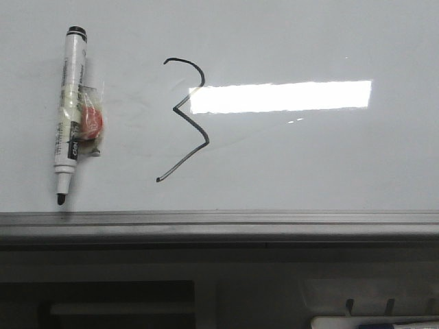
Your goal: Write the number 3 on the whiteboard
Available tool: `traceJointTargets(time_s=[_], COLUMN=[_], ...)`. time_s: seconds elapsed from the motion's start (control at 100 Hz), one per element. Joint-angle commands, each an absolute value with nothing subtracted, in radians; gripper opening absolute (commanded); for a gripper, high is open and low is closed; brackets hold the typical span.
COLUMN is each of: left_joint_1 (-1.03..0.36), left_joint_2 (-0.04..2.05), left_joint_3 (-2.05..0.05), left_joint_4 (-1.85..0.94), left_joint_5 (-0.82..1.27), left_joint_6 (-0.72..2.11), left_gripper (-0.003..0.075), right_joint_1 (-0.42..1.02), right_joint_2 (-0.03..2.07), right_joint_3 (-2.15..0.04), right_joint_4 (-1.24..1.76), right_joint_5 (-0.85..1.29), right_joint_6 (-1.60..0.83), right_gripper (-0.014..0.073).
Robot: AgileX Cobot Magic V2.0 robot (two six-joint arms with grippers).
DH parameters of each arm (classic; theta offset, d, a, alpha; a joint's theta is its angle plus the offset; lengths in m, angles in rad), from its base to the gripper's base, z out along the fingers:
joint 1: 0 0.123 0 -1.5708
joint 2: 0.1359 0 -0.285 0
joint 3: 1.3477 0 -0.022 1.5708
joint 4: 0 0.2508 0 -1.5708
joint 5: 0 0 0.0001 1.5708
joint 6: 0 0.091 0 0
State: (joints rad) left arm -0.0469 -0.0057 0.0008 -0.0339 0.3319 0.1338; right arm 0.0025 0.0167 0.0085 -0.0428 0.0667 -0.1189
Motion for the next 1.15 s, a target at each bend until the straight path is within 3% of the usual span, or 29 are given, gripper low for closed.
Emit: traceJointTargets(time_s=[0.0, 0.41, 1.14], left_joint_1=[-0.044, -0.044, -0.044], left_joint_2=[-0.028, -0.028, -0.028], left_joint_3=[0.012, 0.012, 0.012], left_joint_4=[-0.038, -0.038, -0.04], left_joint_5=[0.274, 0.274, 0.274], left_joint_6=[0.128, 0.128, 0.128], left_gripper=[-0.002, -0.002, -0.0021], right_joint_1=[-0.014, -0.04, -0.04], right_joint_2=[0.005, -0.026, -0.026], right_joint_3=[0.036, 0.038, 0.038], right_joint_4=[-0.061, -0.156, -0.156], right_joint_5=[0.054, 0.319, 0.319], right_joint_6=[-0.106, 0.024, 0.024], right_gripper=[-0.0064, -0.0064, -0.0064])
